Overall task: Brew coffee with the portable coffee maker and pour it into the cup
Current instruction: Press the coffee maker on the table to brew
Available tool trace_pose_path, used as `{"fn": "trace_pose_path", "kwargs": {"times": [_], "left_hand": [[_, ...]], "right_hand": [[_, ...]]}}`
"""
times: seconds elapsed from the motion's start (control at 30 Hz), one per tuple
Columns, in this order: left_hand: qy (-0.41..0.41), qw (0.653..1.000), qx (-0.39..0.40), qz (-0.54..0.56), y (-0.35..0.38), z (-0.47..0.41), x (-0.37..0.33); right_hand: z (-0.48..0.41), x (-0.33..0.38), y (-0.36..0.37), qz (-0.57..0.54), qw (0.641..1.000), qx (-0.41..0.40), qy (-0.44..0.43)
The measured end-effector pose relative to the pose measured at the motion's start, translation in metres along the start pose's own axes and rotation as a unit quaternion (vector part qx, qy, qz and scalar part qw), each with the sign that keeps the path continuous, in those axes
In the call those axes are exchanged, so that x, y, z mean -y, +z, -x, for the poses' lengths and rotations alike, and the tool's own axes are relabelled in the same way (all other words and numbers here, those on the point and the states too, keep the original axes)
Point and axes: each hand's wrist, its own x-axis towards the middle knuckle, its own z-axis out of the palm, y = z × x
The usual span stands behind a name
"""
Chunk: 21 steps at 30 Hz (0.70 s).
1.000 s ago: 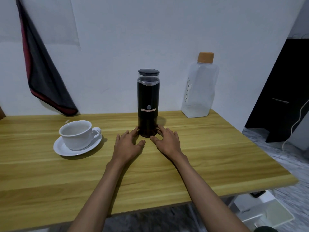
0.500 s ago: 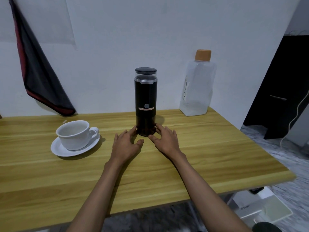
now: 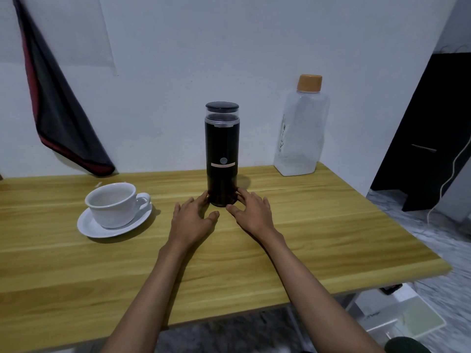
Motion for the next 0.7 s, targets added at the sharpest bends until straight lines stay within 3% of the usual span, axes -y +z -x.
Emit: {"fn": "trace_pose_path", "kwargs": {"times": [0.7], "left_hand": [[0.001,1.0,0.003,0.003,0.0001,-0.0015,0.0023]], "right_hand": [[-0.0022,-0.0018,0.0014,-0.004,1.0,-0.004,-0.002]]}}
